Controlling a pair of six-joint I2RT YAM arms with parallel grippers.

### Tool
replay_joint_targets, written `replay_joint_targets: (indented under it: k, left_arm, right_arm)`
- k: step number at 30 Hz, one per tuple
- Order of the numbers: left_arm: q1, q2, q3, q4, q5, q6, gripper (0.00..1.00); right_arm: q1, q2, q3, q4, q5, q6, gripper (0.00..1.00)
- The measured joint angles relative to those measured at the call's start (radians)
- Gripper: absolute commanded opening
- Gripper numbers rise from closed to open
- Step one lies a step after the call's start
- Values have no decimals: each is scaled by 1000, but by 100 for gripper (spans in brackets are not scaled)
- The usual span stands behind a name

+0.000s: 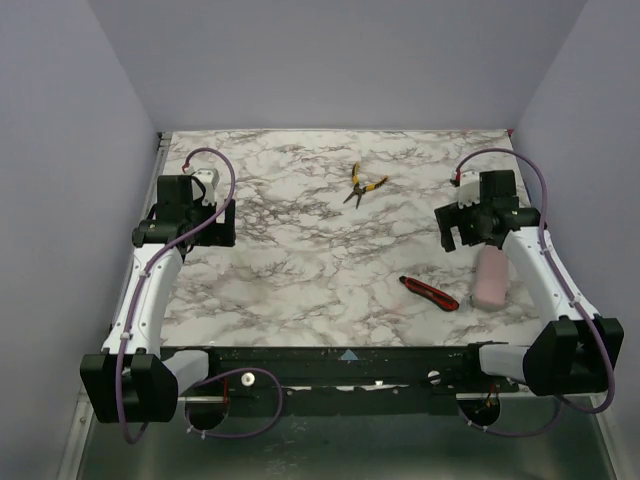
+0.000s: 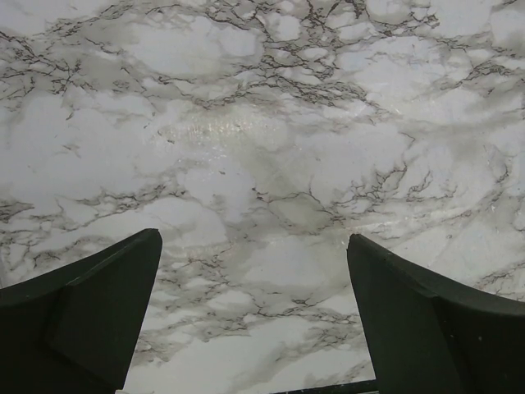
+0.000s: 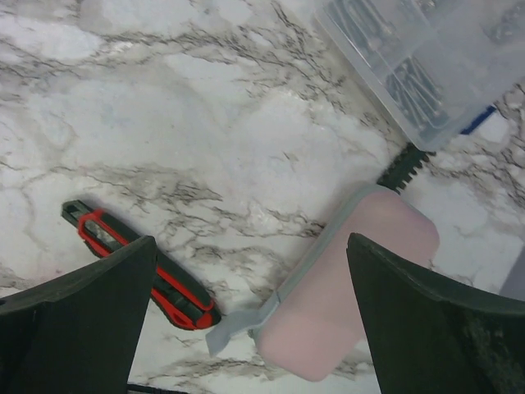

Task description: Open the umbrella

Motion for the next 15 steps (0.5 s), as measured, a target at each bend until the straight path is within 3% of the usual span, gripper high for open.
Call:
replay_joint_targets:
  k: [9, 15]
  left_arm:
    - [0, 1, 6, 2, 1, -11, 99]
    - [0, 21, 10, 7, 7, -28, 99]
  right_arm:
    - [0, -50, -52, -125, 302, -33, 100]
    - [-7, -41, -94, -259, 373, -43, 100]
